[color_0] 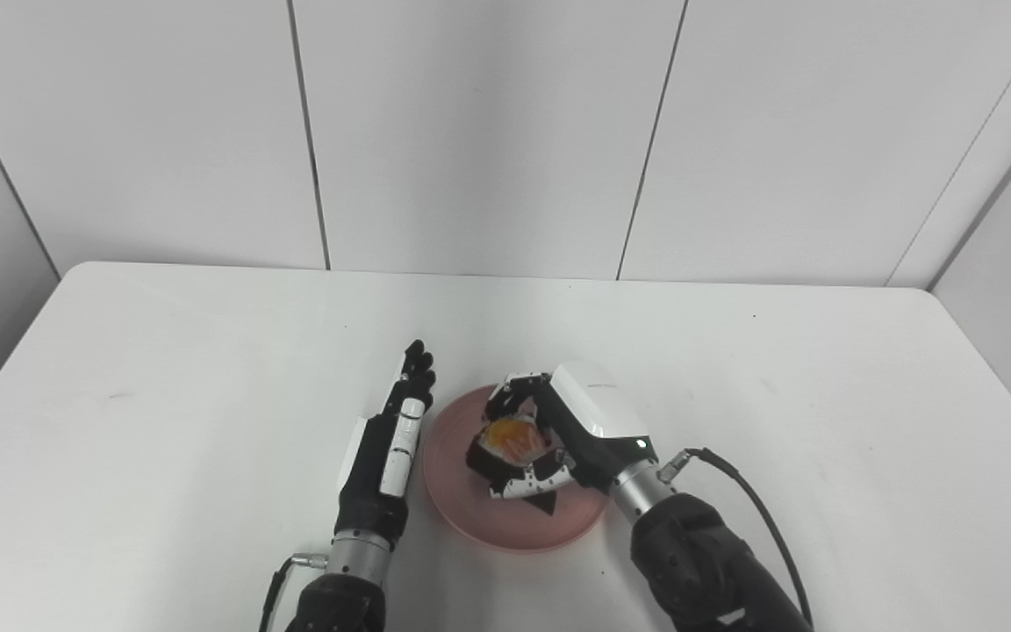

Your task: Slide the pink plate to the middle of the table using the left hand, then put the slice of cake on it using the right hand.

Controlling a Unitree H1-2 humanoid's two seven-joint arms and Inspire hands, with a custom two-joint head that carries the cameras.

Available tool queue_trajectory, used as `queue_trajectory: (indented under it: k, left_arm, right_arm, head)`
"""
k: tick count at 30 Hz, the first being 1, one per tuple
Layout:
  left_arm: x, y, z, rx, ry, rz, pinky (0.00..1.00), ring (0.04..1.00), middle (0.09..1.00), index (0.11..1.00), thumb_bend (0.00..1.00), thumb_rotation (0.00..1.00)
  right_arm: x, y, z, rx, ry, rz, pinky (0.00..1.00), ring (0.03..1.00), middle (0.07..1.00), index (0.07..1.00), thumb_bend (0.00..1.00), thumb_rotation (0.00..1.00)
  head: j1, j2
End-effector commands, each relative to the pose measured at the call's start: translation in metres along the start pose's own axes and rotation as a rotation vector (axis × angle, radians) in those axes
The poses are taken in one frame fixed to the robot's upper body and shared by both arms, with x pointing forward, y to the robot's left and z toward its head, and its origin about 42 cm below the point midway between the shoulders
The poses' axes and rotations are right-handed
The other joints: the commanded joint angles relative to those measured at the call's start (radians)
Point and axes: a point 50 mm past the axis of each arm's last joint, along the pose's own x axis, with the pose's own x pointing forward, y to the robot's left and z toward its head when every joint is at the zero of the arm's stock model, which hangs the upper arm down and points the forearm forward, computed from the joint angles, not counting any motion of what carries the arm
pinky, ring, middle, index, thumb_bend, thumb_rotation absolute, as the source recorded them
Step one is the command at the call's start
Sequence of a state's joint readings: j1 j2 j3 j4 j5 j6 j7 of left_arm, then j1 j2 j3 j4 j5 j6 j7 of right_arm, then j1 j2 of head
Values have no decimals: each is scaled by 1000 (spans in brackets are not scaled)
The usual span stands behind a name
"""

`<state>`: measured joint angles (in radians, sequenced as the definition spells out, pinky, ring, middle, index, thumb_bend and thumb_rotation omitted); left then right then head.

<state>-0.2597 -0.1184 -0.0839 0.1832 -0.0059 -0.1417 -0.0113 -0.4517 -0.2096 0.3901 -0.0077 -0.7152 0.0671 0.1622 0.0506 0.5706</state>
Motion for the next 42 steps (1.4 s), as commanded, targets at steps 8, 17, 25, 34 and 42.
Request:
queue_trajectory:
  k: [8,17,25,34,42]
  left_arm:
    - [-8,8,0,-15,-3,-5,999,999,1000,989,635,1000]
    - [-13,17,2,-12,11,4,1000,1000,1000,994,649,1000]
    - [-15,29,5,-35,19,10,1000,1000,1000,997,654,997]
    - [-18,35,6,-43,24,20,1000,1000,1000,997,658,996]
    - [-19,36,6,-45,19,16,1000,1000,1000,1000,649,993]
  right_arm:
    - [-19,-25,4,126,-4,47,962,1000,1000,931,784,660]
    - [-55,-21,-21,246,26,-192,926,1000,1000,1000,752,799]
    - [-72,-16,-37,428,98,-343,996,1000,1000,1000,704,845]
    - [-77,-6,-39,768,114,-461,1000,1000,1000,1000,600,775]
    - [-76,16,-38,957,130,-445,1000,1000,1000,1000,636,845]
  head:
    - [-8,3]
    - [-17,5]
    - [-19,5]
    - [-17,7]
    - [-20,4]
